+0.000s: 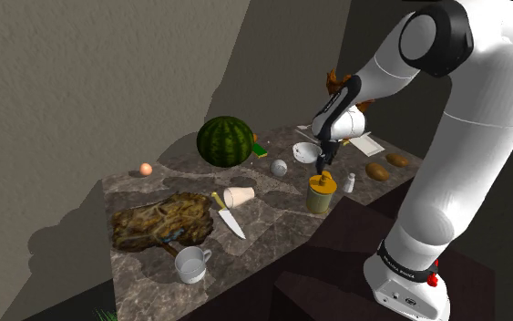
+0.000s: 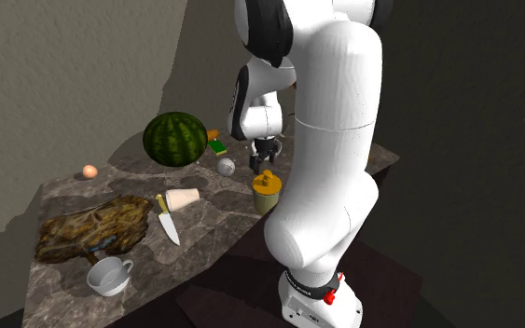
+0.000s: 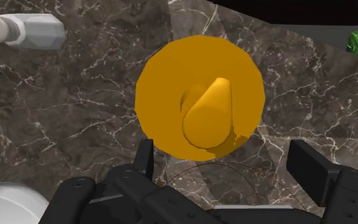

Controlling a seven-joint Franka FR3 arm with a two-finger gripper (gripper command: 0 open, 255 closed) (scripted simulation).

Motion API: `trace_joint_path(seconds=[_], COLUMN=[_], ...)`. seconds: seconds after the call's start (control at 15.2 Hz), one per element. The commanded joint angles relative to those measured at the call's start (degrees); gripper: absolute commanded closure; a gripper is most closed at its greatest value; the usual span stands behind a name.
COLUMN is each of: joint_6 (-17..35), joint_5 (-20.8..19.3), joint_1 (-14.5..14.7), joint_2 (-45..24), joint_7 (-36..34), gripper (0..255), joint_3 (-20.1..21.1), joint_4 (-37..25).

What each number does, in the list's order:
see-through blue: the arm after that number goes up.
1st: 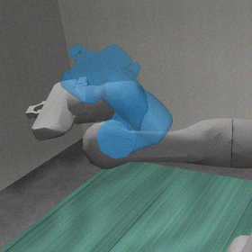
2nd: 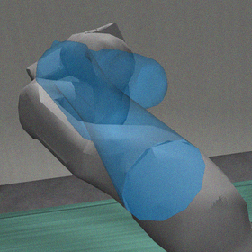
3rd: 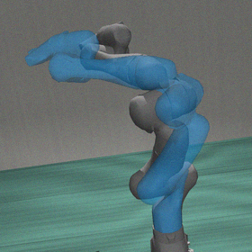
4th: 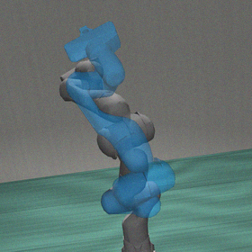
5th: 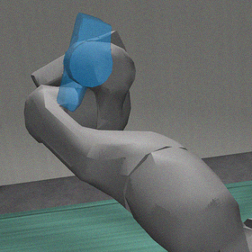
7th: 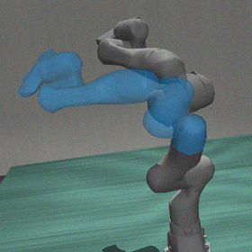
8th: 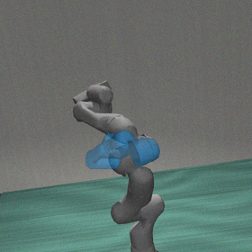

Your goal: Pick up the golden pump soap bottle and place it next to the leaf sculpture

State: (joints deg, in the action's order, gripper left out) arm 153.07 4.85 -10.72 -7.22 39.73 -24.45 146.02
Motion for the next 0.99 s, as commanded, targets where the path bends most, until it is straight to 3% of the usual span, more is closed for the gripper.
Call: trace_joint_path(seconds=[0.0,0.4,0.92], joint_6=[1.76,6.51,6.5], joint_5=[2.44,8.5,8.43], joint_1=[-0.9,-3.17,-3.25], joint_2=[-2.4,-8.41,-8.39], joint_7=[2.52,6.92,6.88], gripper=[0,0,0], joint_3=[0.51,3.89,3.95], joint_4=[-0.37,-1.15,-1.14])
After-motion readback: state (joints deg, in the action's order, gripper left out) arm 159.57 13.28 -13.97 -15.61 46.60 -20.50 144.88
